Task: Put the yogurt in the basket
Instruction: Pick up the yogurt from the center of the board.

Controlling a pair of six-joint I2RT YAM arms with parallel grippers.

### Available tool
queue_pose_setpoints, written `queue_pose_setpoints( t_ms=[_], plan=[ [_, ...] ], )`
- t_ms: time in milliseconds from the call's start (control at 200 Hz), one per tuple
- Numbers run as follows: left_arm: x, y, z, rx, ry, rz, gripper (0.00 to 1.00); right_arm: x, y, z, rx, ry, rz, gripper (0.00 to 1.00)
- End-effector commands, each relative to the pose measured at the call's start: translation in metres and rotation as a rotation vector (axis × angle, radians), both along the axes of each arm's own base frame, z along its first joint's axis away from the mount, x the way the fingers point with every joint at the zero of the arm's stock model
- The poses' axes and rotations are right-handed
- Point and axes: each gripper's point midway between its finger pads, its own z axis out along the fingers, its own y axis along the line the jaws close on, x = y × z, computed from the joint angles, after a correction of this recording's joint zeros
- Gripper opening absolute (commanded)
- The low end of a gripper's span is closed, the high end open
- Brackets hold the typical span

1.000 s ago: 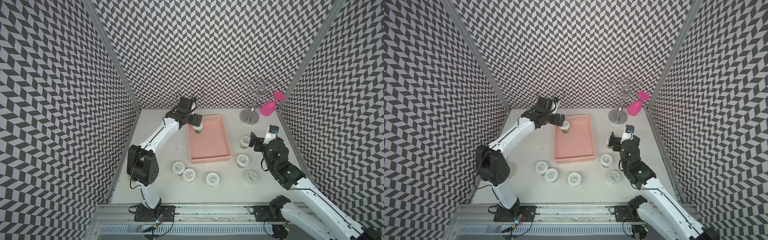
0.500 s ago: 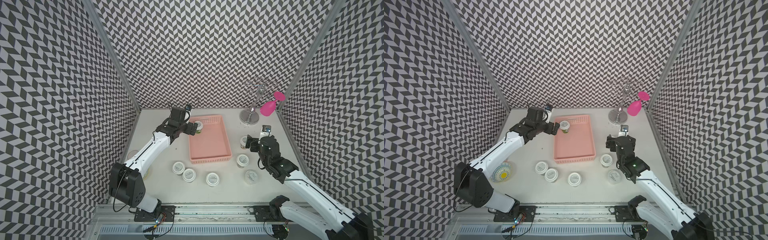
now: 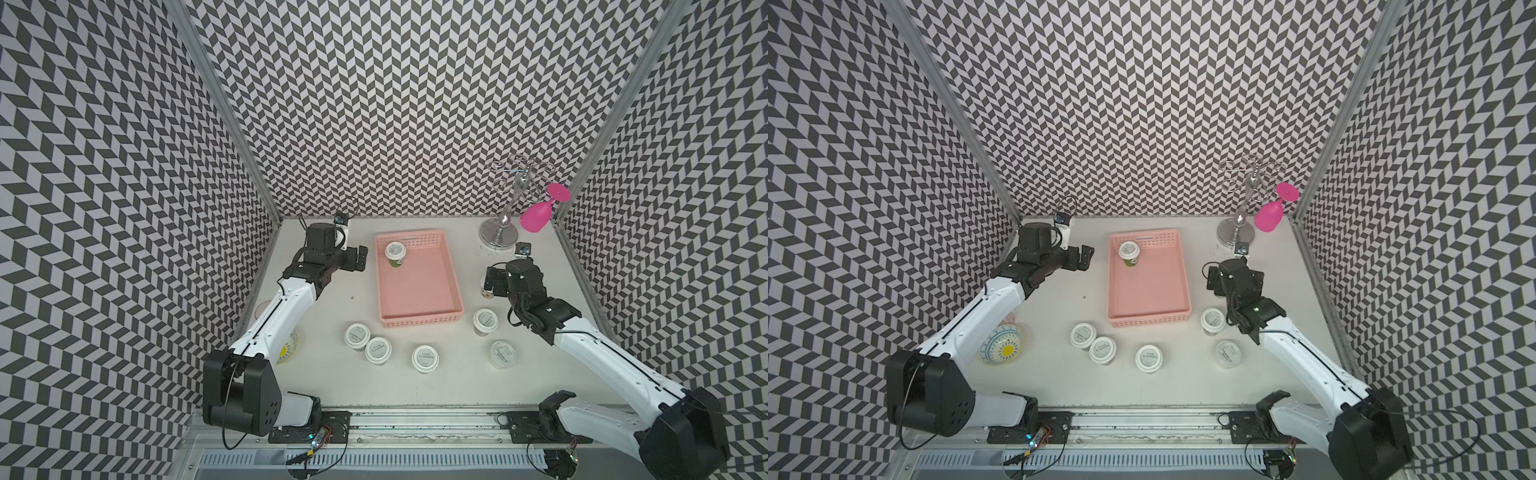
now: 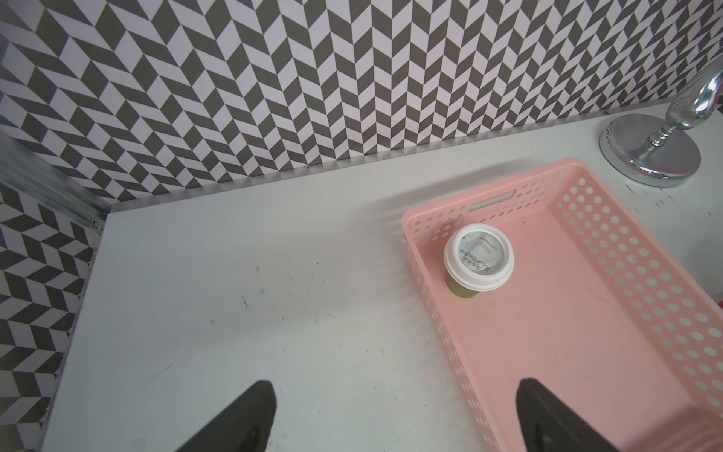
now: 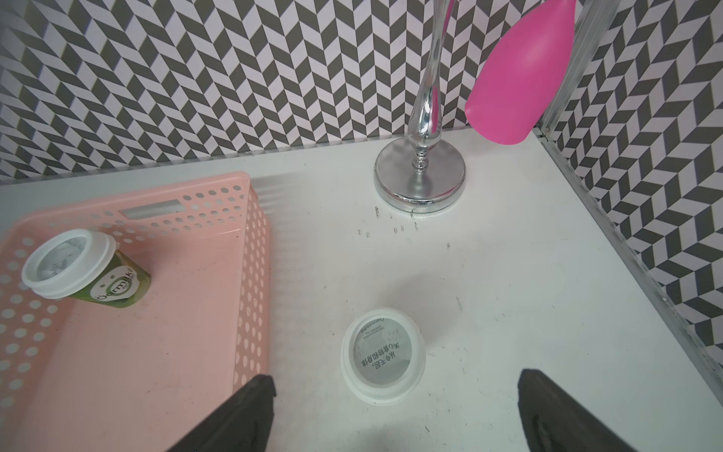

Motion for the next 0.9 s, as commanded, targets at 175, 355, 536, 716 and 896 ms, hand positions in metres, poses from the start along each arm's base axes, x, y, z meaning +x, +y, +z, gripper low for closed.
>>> queue_pose_setpoints(
  t_ms=[175,355,536,716,896],
  plan=[
    [0.002,0.019,0.024,-0.096,-0.075,0.029,1.00,0.017,0.012,-0.012,0.041,0.075,-0.009,1.00],
    [0.002,0.026,0.025,-0.104,-0.085,0.041,1.00,0.025,0.009,-0.026,0.033,0.121,-0.032,0.99],
    [0.002,0.028,0.028,-0.111,-0.085,0.043,1.00,0.033,0.003,-0.040,0.053,0.164,-0.059,1.00],
    [0.002,0.028,0.027,-0.116,-0.084,0.040,1.00,0.038,-0.001,-0.055,0.109,0.219,-0.069,1.00],
    [0.003,0.032,0.023,-0.113,-0.081,0.048,1.00,0.045,0.002,-0.064,0.119,0.283,-0.061,1.00]
  ],
)
